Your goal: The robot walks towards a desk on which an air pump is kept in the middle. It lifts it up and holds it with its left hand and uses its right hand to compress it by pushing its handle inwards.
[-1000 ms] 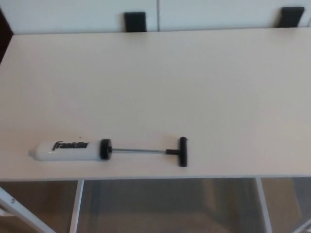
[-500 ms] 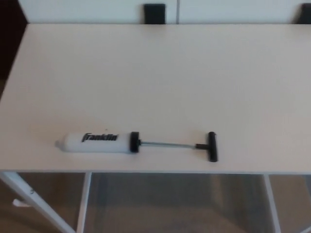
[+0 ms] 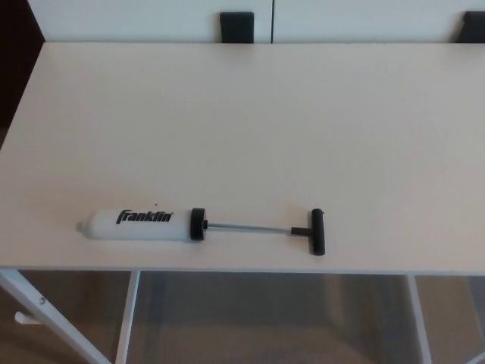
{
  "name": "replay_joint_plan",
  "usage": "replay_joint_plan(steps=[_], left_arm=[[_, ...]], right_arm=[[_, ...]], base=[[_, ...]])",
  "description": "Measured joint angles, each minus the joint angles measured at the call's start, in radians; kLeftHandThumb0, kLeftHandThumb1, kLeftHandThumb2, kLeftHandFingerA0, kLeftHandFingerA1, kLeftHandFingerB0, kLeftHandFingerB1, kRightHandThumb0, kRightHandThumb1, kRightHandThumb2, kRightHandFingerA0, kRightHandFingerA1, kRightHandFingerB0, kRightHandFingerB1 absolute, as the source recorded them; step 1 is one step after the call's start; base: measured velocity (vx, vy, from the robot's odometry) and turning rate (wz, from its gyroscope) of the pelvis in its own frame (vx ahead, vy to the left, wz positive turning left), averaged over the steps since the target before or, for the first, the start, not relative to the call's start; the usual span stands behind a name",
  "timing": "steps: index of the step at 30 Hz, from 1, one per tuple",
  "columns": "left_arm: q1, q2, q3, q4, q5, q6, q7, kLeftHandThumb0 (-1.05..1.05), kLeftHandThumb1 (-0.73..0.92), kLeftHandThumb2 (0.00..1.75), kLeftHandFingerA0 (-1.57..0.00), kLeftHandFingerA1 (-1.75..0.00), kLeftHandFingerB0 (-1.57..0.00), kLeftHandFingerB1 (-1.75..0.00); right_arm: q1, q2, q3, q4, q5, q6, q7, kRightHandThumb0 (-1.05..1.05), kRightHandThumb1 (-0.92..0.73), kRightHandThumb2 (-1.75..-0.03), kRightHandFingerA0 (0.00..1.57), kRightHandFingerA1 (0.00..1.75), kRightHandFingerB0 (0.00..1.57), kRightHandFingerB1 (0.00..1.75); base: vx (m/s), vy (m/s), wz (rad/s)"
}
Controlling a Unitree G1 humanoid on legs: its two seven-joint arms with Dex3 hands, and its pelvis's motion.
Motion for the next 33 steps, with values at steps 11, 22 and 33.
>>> replay_joint_plan(steps=[11, 22, 33], left_arm=[[-0.004, 0.0, 0.007, 0.002, -0.005, 0.0, -0.006, -0.56, 0.53, 0.88, -0.33, -0.51, -0.21, -0.44], [0.149, 0.008, 0.183, -0.264, -0.086, 0.0, -0.023, -0.32, 0.3, 0.89, -0.06, -0.51, -0.06, -0.49], [0.238, 0.043, 0.424, -0.621, -0.141, 0.001, -0.021, -0.34, 0.28, 0.87, 0.0, -0.49, 0.0, -0.47]], right_arm=[[-0.002, 0.0, -0.004, 0.003, 0.001, -0.006, 0.003, -0.61, -0.63, -1.01, 0.4, 0.57, 0.24, 0.47], [-0.003, -0.001, -0.027, 0.002, 0.015, -0.008, 0.011, -0.62, -0.63, -1.01, 0.4, 0.57, 0.22, 0.46], [-0.005, 0.0, -0.027, 0.002, 0.014, -0.008, 0.013, -0.62, -0.64, -1.01, 0.38, 0.56, 0.21, 0.46]], base=[[0.0, 0.0, 0.0], [0.0, 0.0, 0.0], [0.0, 0.0, 0.0]])
